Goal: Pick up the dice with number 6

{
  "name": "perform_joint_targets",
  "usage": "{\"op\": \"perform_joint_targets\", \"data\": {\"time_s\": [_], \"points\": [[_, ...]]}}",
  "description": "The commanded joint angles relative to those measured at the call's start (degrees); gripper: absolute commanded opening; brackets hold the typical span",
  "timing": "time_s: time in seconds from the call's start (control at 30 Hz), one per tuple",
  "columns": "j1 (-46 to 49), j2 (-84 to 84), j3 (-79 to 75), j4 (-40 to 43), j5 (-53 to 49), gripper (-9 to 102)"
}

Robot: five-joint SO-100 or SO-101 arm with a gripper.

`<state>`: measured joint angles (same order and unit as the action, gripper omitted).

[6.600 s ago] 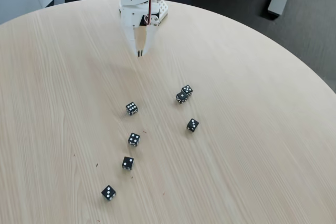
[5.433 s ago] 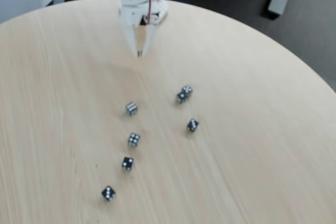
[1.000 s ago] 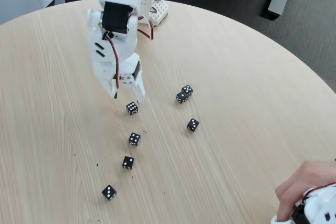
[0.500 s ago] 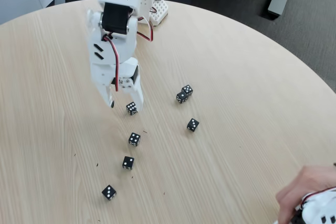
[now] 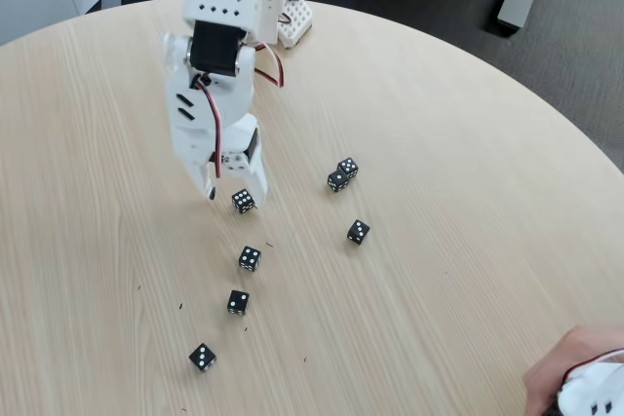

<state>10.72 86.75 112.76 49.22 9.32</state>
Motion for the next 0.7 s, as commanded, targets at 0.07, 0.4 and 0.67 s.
{"op": "perform_joint_targets", "data": {"time_s": [0.07, 0.4, 0.67], "points": [[0.35, -1.76, -0.62, 0.44, 0.26, 22], [0.35, -3.69, -0.62, -0.18, 0.79, 15], [0.35, -3.69, -0.62, 0.35, 2.29, 0]]}}
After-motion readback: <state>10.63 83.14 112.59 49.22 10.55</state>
